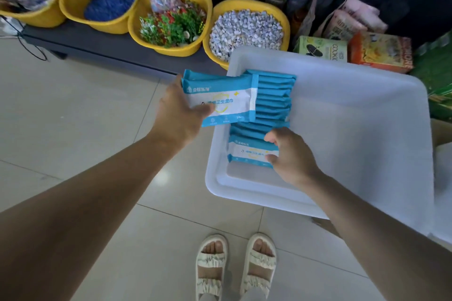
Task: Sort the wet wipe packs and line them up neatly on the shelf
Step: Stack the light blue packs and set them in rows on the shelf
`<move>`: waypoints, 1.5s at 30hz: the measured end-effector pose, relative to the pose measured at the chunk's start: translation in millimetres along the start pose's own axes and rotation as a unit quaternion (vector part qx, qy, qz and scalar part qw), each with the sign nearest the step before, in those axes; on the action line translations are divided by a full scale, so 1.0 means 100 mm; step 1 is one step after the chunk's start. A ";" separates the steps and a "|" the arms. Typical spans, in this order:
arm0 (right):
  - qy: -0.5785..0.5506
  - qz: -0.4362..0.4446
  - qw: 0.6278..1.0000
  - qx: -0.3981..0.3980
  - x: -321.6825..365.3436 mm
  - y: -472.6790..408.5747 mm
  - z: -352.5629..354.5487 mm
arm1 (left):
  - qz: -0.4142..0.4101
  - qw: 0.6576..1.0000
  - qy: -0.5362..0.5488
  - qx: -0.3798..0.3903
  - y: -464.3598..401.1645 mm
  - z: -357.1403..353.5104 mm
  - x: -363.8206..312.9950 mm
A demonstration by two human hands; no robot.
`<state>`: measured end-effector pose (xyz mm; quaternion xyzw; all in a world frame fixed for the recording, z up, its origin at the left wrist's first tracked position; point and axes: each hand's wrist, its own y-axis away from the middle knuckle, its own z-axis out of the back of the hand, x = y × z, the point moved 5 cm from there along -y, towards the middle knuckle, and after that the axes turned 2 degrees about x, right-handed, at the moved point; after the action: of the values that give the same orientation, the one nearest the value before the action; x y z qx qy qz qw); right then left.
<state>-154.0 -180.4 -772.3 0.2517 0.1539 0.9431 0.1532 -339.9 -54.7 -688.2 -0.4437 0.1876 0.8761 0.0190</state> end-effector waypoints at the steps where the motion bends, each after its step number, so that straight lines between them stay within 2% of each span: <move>1: 0.047 0.007 0.999 -0.007 0.01 -0.03 -0.07 | 0.003 1.000 0.011 -0.006 -0.01 0.01 0.02; 4: 0.171 0.025 0.984 -0.030 0.03 -0.05 -0.24 | 0.008 0.999 0.037 -0.016 -0.03 0.03 0.10; 7: 0.236 0.014 0.971 -0.020 0.00 0.00 -0.38 | 0.023 0.997 0.073 -0.016 -0.02 0.03 0.18; 12: 0.275 0.023 0.961 0.025 -0.03 0.03 -0.44 | 0.022 0.997 0.062 -0.028 -0.01 0.04 0.18; 18: 0.295 -0.008 0.955 -0.035 -0.01 0.00 -0.44 | 0.020 0.997 0.078 -0.021 -0.01 0.02 0.13; 21: 0.322 -0.035 0.946 -0.008 0.01 -0.02 -0.44 | 0.014 0.996 0.081 -0.019 -0.01 0.01 0.14; 28: 0.298 -0.045 0.953 0.032 -0.04 -0.03 -0.48 | 0.009 0.997 0.083 -0.004 0.00 -0.05 0.16; 31: 0.288 -0.043 0.956 0.019 -0.07 -0.02 -0.47 | 0.003 0.997 0.083 0.001 0.02 -0.07 0.13; 35: 0.211 -0.051 0.976 -0.002 -0.08 0.02 -0.47 | 0.001 0.997 0.079 0.003 0.01 -0.10 0.12; 41: 0.167 0.016 0.985 0.039 -0.03 0.07 -0.42 | 0.000 0.998 0.064 0.002 0.02 -0.14 0.10; 42: 0.175 0.033 0.984 0.024 -0.01 0.08 -0.39 | 0.001 0.998 0.064 0.001 0.02 -0.14 0.09; 45: 0.179 0.040 0.979 -0.091 -0.07 0.06 -0.22 | 0.002 0.998 0.065 -0.003 0.00 -0.14 0.06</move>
<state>-161.6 -192.9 -791.4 0.0695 0.0826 0.9883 0.1076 -332.5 -60.7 -700.2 -0.4998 0.1862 0.8459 0.0036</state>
